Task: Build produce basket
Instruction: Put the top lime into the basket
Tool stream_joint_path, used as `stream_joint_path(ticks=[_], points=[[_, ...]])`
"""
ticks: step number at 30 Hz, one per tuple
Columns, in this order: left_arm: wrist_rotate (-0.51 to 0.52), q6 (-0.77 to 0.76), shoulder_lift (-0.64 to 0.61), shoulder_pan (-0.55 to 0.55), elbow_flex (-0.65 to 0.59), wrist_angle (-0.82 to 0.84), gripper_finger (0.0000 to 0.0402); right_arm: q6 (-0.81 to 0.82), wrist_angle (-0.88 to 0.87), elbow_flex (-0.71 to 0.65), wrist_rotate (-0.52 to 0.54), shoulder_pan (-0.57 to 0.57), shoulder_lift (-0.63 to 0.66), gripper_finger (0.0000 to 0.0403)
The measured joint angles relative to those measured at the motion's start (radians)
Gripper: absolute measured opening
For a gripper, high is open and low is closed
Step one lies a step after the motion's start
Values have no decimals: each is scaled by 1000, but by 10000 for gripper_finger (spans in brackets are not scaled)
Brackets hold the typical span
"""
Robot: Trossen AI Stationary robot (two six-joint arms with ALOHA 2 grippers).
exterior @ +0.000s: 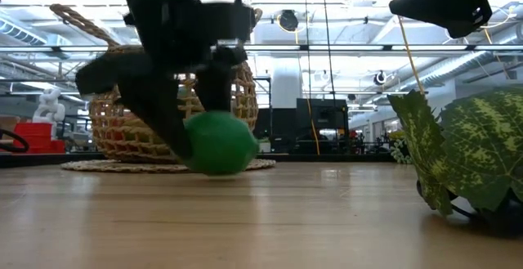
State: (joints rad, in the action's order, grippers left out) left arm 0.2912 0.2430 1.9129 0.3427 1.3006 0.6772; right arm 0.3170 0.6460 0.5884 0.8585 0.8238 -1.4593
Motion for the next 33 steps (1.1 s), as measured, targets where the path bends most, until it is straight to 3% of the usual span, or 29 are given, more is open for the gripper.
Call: stream_joint_path(ticks=[6, 12, 18, 26, 33], points=[[35, -152, -63, 46, 24, 1, 321, -4, -6, 0, 0, 0, 0, 367], [135, -327, -151, 105, 25, 5, 305, -4, -6, 0, 0, 1, 0, 367], [202, -503, -228, 161, 25, 7, 319, -4, -6, 0, 0, 1, 0, 367], [295, -691, -253, 228, 25, 0, 316, -4, -6, 0, 0, 1, 0, 367], [497, -742, -253, 275, 25, 1, 309, -4, -3, 0, 0, 1, 0, 367]])
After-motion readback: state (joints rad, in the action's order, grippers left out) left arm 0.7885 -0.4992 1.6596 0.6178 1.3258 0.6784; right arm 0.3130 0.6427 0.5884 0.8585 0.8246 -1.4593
